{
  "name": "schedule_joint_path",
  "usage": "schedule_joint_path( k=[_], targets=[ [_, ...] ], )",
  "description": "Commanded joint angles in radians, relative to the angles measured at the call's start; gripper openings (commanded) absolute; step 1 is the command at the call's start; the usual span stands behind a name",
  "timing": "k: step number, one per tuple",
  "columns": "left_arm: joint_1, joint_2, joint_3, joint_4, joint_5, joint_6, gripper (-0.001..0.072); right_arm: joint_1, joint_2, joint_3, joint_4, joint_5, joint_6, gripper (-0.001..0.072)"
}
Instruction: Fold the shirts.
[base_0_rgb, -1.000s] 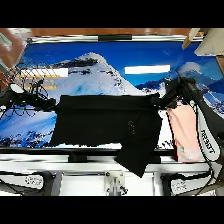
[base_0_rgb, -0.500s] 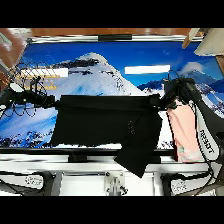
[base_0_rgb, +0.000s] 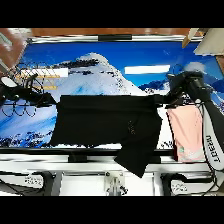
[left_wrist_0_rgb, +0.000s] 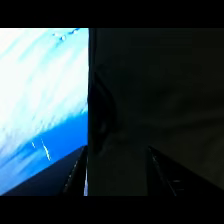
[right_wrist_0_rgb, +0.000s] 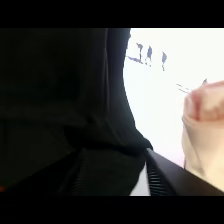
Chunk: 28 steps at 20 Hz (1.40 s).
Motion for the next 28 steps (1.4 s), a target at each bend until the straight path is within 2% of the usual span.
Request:
schedule_joint_path(
  k=[1,3,4,6,10,15,19,25,26,28],
  targets=[
    [0.045,0.023,0.074,0.029,-0.237,-0.026,0.0446,-0.054,0.094,0.017,-0.026,-0.166,-0.042,0.0616],
    [0.078,0.054,0.035,0.097,-0.330,-0.036,0.0512,-0.115,0.139,-0.006,-0.026,-0.244,-0.045,0.0616],
    [0.098,0.081,-0.025,0.103,-0.344,-0.037,0.0512,-0.149,0.174,-0.049,-0.025,-0.251,-0.045,0.0616],
    [0.143,0.167,-0.239,0.098,-0.297,-0.019,0.0512,-0.209,0.255,-0.175,-0.005,-0.230,-0.056,0.0616],
    [0.211,0.300,-0.557,0.088,-0.165,0.108,0.0508,-0.272,0.381,-0.393,0.094,-0.163,-0.103,0.0616],
    [0.219,0.300,-0.621,0.079,-0.103,0.129,0.0507,-0.272,0.393,-0.430,0.117,-0.106,-0.105,0.0616],
    [0.211,0.296,-0.626,0.006,-0.054,0.132,0.0507,-0.272,0.393,-0.430,0.127,-0.089,-0.105,0.0616],
    [0.200,0.259,-0.665,0.003,-0.039,0.131,0.0507,-0.272,0.393,-0.430,0.128,-0.097,-0.103,0.0616],
    [0.201,0.254,-0.672,-0.013,-0.035,0.132,0.0487,-0.272,0.393,-0.430,0.129,-0.101,-0.098,0.0616],
    [0.201,0.251,-0.678,-0.037,-0.023,0.132,0.0246,-0.272,0.393,-0.430,0.148,-0.120,-0.100,0.0617]
  ],
)
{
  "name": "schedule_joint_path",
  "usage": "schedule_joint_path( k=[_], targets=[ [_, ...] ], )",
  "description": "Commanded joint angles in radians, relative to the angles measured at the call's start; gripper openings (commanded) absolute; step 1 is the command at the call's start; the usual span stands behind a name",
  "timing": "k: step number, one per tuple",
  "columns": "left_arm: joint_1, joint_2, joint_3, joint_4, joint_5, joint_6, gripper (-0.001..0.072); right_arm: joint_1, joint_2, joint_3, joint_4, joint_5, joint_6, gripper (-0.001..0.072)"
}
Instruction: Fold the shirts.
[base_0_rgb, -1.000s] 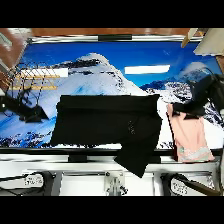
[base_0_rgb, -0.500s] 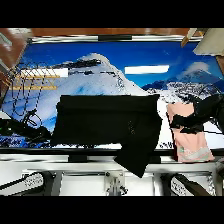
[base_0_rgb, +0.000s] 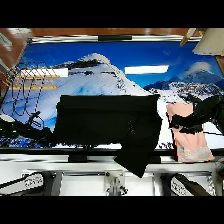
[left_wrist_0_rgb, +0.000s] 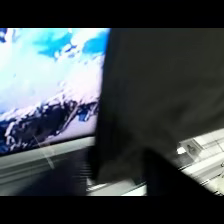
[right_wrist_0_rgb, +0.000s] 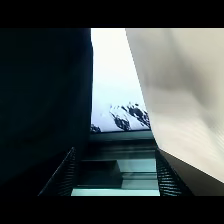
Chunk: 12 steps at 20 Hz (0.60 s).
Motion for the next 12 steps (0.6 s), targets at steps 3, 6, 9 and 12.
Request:
schedule_joint_path(
  k=[3,6,9,12],
  targets=[
    [0.000,-0.008,-0.013,-0.026,0.030,0.002,0.0029,-0.001,0.003,-0.074,0.076,-0.072,-0.044,0.0619],
    [0.000,-0.007,-0.013,-0.026,0.027,0.002,0.0029,0.000,0.055,-0.269,0.204,-0.009,-0.062,0.0619],
    [0.000,-0.005,-0.013,-0.026,0.025,0.002,0.0029,0.008,0.125,-0.412,0.338,0.101,-0.051,0.0618],
    [0.000,-0.005,-0.013,-0.026,0.025,0.002,0.0029,0.031,0.125,-0.470,0.311,0.127,-0.040,0.0614]
  ],
)
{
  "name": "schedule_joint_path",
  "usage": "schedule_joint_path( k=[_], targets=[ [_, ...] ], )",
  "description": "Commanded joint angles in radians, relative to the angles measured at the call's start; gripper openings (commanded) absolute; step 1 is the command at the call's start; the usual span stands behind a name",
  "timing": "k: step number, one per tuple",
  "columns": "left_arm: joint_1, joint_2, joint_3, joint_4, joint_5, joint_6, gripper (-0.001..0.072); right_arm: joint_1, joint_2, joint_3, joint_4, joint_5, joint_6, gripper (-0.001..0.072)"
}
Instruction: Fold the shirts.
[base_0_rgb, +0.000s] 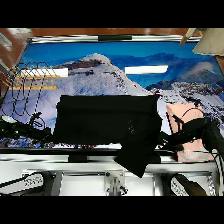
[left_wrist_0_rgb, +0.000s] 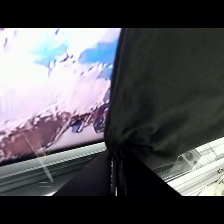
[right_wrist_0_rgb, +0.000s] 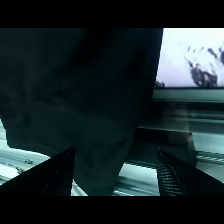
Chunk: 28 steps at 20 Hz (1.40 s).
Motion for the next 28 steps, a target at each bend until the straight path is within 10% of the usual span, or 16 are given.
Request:
schedule_joint_path(
  k=[1,12,16,19,28],
  targets=[
    [0.000,0.001,0.000,-0.001,-0.003,0.000,0.0029,0.028,0.018,-0.093,0.059,0.080,0.016,0.0566],
    [0.000,0.001,0.000,-0.001,-0.004,0.000,0.0029,0.118,0.018,-0.119,0.034,0.116,0.056,0.0547],
    [0.000,0.001,0.000,-0.001,-0.004,-0.001,0.0029,0.118,0.018,-0.168,0.032,0.159,0.078,0.0412],
    [0.000,0.001,0.000,-0.001,0.000,0.000,0.0029,0.118,0.018,-0.160,0.058,0.171,0.052,0.0064],
    [-0.001,0.007,0.232,-0.132,-0.106,0.042,0.0027,0.117,0.018,0.196,0.068,0.061,0.054,0.0063]
  ],
)
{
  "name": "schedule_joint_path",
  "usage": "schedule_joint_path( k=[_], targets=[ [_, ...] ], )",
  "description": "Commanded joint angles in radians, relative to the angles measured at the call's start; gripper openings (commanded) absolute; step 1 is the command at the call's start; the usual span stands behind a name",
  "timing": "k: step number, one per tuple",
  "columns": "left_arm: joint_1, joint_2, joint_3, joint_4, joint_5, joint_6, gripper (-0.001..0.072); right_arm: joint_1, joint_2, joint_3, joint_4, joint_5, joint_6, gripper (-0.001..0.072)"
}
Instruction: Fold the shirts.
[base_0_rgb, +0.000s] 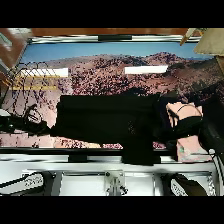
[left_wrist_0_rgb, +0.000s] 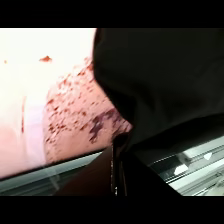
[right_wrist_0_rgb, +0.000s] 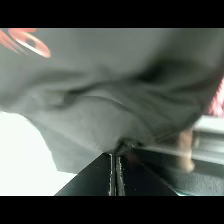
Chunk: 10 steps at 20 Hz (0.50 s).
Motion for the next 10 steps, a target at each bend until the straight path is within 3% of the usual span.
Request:
schedule_joint_path(
  k=[1,5,10],
  targets=[
    [-0.006,0.000,0.117,-0.099,-0.016,-0.024,0.0027,-0.001,0.000,0.155,0.002,-0.004,0.030,0.0063],
    [-0.066,-0.034,0.240,-0.104,0.060,-0.092,0.0028,-0.001,-0.063,0.287,-0.019,0.079,0.041,0.0063],
    [-0.125,-0.169,0.378,-0.104,0.105,-0.174,0.0029,-0.001,-0.308,0.493,-0.004,0.127,0.043,0.0063]
  ],
)
